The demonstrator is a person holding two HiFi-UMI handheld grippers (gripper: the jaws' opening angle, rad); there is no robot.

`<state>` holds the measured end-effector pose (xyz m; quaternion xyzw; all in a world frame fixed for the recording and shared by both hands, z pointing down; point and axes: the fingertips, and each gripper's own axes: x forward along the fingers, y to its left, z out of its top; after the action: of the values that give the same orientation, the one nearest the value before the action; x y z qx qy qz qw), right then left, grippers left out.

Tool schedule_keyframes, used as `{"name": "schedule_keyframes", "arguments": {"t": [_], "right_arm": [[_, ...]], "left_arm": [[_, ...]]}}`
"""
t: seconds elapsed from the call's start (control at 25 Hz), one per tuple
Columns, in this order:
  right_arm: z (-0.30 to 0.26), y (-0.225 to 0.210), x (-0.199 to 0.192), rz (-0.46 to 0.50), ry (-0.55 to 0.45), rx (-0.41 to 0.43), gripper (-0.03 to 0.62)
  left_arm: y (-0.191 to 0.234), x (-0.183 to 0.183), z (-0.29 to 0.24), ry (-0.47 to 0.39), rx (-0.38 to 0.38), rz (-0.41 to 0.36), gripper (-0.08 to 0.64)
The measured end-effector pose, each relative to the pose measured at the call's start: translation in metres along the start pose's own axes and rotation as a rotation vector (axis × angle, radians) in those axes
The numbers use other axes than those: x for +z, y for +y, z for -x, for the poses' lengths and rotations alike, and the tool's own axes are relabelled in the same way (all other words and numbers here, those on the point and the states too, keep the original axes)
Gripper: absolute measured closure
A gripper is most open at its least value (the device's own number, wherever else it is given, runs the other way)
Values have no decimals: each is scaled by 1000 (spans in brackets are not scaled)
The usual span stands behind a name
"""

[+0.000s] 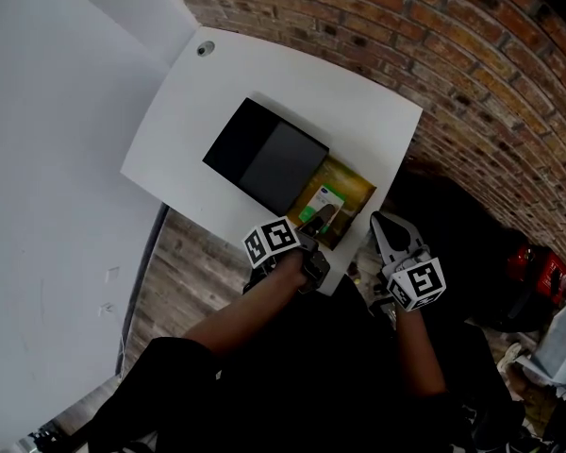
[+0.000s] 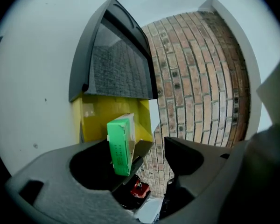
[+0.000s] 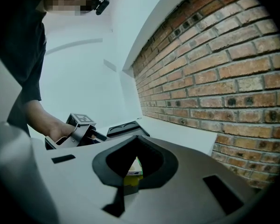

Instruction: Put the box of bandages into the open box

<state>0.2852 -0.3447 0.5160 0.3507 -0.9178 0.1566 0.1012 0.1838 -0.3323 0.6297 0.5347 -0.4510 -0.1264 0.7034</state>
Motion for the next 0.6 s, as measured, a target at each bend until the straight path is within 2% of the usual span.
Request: {"name": "schedule_keyframes", "arguments": {"t": [0.28,0.44,0.6], "right_arm": [[-3,2,2,-2,-5,1,586],[-2,0,-1,-7,-3,-3,586],[-3,3,1,-4,-6,4,586]], "left_arm": [[-10,2,-3,33,4,-53,155],[-16,6,1,30,34,-137,133],[-26,3,1,64,38,-231,124]]}}
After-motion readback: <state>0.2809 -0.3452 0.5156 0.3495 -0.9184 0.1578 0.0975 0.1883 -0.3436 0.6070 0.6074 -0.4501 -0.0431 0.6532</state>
